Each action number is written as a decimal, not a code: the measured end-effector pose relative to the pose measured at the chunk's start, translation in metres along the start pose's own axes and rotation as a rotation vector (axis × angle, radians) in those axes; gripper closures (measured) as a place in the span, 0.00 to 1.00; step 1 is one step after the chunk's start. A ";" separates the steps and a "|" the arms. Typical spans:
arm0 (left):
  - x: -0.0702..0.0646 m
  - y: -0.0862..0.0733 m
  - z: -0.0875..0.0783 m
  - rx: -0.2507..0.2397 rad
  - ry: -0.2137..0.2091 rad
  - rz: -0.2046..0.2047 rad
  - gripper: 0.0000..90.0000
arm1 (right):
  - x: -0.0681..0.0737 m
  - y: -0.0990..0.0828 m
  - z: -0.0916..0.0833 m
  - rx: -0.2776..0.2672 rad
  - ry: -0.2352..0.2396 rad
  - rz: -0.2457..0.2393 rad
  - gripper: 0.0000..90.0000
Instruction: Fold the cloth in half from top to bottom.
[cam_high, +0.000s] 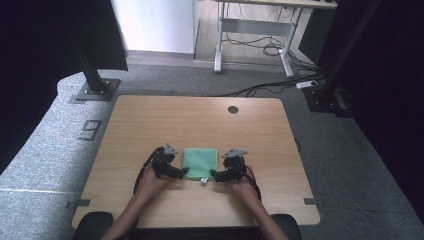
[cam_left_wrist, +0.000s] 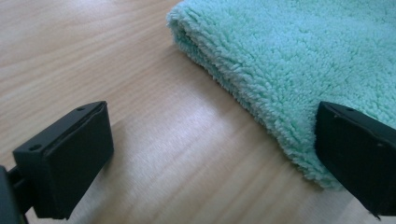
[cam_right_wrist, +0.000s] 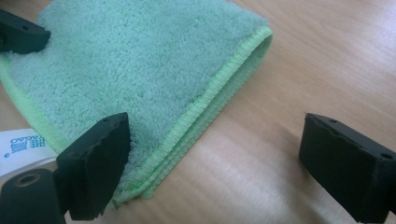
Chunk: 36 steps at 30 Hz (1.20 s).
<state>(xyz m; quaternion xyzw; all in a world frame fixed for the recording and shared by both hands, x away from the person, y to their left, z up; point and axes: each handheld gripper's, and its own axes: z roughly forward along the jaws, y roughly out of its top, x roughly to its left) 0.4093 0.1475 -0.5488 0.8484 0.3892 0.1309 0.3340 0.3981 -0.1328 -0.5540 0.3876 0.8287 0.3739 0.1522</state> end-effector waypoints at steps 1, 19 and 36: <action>0.002 0.001 0.001 -0.001 0.003 -0.004 0.00 | -0.001 0.001 0.001 -0.002 -0.003 0.001 0.10; 0.023 0.021 0.017 -0.002 0.033 -0.037 0.00 | -0.022 0.020 0.021 -0.008 -0.037 0.033 0.10; 0.029 0.025 0.020 -0.002 0.016 -0.040 0.00 | -0.030 0.027 0.026 0.008 -0.020 0.041 0.10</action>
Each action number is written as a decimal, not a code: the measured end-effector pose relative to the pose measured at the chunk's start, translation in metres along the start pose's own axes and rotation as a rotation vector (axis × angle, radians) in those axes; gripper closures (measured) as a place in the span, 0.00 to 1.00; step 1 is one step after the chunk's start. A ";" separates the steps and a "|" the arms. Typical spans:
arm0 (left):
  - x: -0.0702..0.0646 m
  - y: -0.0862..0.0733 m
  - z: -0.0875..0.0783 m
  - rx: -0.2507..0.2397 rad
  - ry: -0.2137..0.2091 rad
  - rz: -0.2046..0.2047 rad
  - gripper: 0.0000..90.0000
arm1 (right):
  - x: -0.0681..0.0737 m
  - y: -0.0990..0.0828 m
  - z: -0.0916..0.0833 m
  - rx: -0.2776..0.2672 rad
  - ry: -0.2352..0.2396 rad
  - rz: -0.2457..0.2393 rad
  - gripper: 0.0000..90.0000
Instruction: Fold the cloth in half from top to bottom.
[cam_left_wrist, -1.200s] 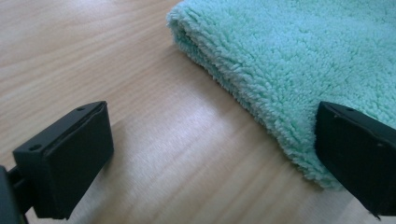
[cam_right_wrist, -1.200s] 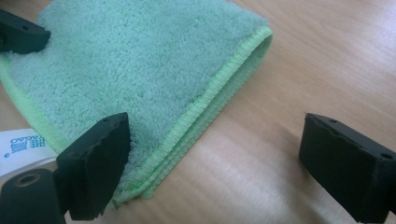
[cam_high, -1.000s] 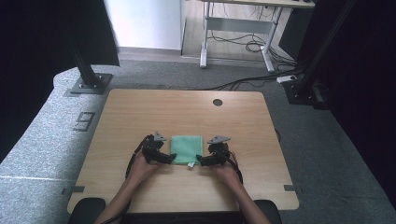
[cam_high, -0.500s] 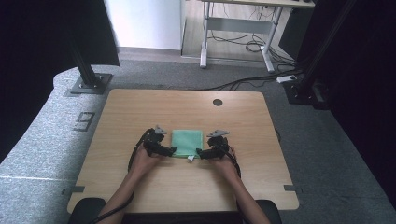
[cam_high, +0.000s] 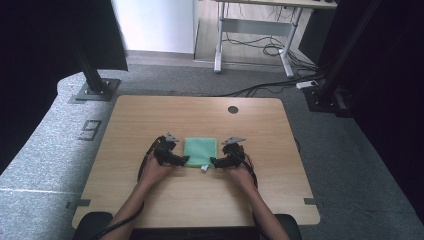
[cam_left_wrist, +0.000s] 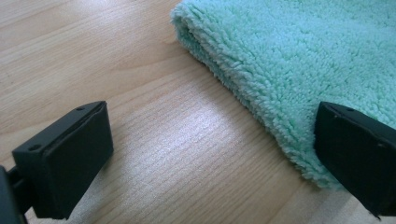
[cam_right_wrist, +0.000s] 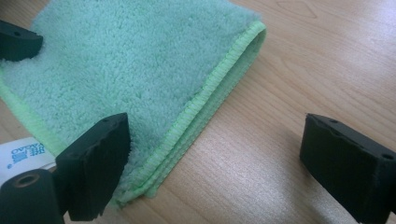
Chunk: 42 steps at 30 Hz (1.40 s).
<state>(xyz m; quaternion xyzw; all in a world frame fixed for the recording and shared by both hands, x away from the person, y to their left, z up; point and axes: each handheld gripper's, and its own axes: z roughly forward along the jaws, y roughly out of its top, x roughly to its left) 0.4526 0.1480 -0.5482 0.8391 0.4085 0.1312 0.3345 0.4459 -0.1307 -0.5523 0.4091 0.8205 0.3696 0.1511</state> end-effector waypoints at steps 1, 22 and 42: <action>0.000 0.000 0.000 0.003 -0.003 -0.003 0.00 | 0.000 0.001 0.000 0.006 0.002 0.005 0.10; -0.013 0.000 -0.039 -0.044 -0.039 0.046 0.00 | 0.006 0.008 -0.032 -0.003 0.022 -0.040 0.01; -0.024 -0.018 -0.079 -0.049 -0.019 0.121 0.00 | 0.010 -0.001 -0.077 -0.021 0.034 -0.092 0.00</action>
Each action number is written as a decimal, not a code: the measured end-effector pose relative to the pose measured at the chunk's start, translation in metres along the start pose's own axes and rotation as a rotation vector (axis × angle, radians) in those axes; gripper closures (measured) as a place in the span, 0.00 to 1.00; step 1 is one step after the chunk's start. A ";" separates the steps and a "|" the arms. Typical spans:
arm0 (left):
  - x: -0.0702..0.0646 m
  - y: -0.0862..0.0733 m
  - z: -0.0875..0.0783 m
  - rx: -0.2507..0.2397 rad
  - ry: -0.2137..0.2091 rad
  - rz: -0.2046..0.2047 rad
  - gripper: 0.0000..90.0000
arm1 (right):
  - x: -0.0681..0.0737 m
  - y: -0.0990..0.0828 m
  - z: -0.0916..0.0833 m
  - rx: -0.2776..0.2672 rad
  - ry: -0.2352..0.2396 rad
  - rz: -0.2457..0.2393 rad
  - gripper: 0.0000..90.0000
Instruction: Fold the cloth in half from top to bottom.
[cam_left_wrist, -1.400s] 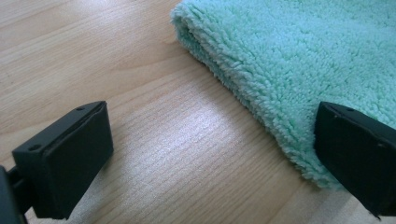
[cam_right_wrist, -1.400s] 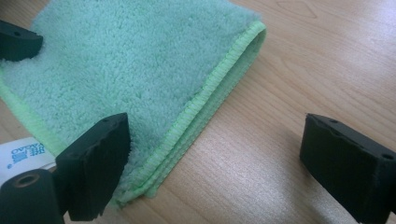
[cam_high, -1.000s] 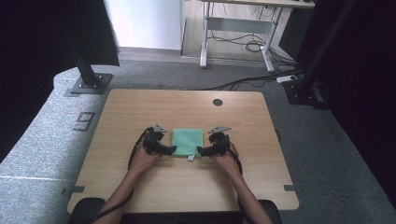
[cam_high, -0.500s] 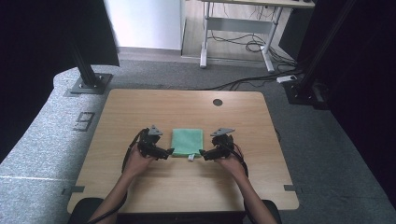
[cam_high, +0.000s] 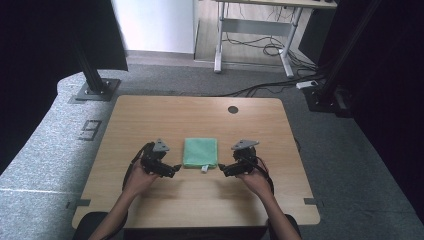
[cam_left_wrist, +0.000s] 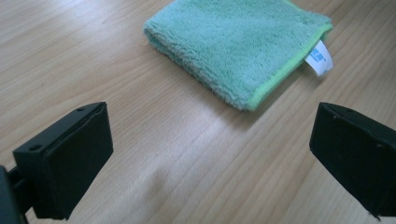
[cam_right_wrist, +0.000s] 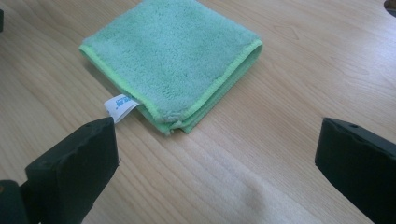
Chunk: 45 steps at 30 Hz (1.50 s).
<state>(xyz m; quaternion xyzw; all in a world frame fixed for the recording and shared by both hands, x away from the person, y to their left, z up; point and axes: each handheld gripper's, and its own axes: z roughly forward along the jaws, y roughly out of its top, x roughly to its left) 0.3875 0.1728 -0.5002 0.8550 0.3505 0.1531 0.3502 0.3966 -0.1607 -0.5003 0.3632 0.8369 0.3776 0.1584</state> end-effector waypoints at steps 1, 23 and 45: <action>0.000 -0.002 -0.002 -0.003 0.002 -0.001 0.00 | 0.000 0.000 -0.002 -0.001 0.000 0.001 0.00; -0.003 -0.046 -0.026 0.003 0.020 -0.027 0.00 | -0.006 -0.033 -0.039 -0.005 -0.030 0.016 0.00; -0.008 -0.069 -0.008 0.055 0.007 -0.028 0.00 | -0.007 -0.074 -0.021 0.036 -0.029 0.068 0.00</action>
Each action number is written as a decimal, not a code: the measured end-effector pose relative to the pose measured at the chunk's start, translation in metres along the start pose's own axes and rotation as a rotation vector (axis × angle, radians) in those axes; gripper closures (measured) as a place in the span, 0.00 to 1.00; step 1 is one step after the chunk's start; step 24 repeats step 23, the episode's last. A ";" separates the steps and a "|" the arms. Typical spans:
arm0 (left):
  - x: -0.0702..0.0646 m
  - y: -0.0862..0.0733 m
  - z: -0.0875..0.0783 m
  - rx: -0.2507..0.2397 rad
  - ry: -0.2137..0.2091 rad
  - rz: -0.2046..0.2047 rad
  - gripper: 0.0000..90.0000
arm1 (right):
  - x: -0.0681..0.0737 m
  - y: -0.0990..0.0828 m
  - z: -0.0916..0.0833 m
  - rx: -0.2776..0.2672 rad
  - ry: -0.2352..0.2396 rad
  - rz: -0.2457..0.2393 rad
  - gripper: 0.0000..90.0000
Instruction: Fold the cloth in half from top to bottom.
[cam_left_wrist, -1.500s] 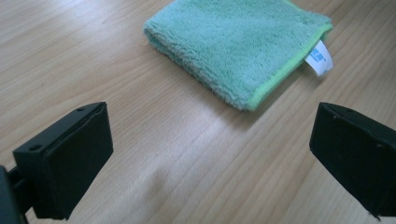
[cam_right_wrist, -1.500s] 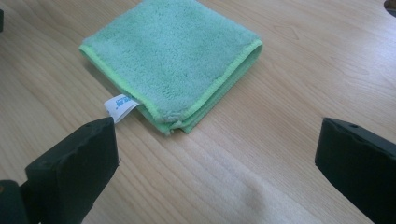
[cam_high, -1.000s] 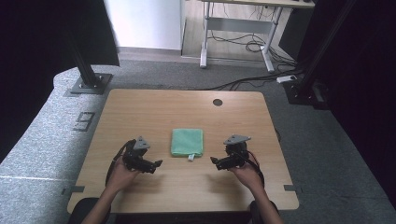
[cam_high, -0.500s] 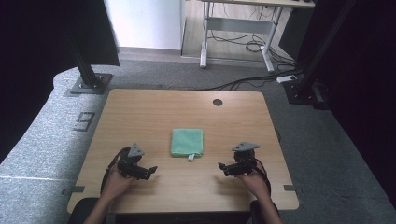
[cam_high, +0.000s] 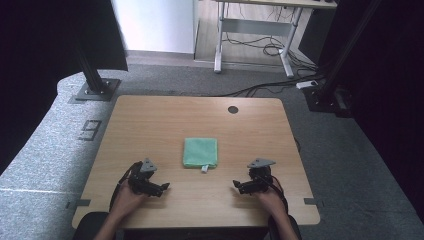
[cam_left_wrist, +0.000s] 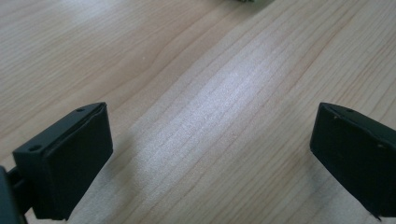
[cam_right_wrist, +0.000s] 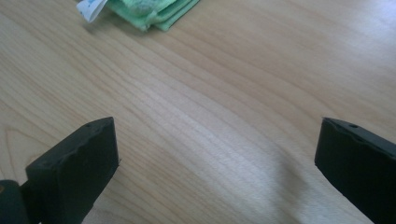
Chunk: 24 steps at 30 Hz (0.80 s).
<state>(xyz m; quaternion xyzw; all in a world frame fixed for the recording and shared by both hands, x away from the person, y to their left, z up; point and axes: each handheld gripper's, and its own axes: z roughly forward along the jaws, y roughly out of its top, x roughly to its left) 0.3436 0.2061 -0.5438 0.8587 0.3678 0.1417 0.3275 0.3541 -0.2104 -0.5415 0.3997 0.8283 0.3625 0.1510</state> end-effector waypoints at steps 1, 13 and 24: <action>0.000 0.000 0.001 0.003 0.001 0.001 0.00 | 0.001 -0.001 0.002 0.004 0.005 0.001 0.00; -0.001 -0.001 0.006 0.011 -0.008 -0.006 0.00 | 0.008 -0.008 0.014 0.009 -0.008 -0.038 0.00; -0.001 0.001 0.008 0.011 0.014 -0.028 0.00 | 0.008 -0.008 0.014 0.009 -0.009 -0.038 0.00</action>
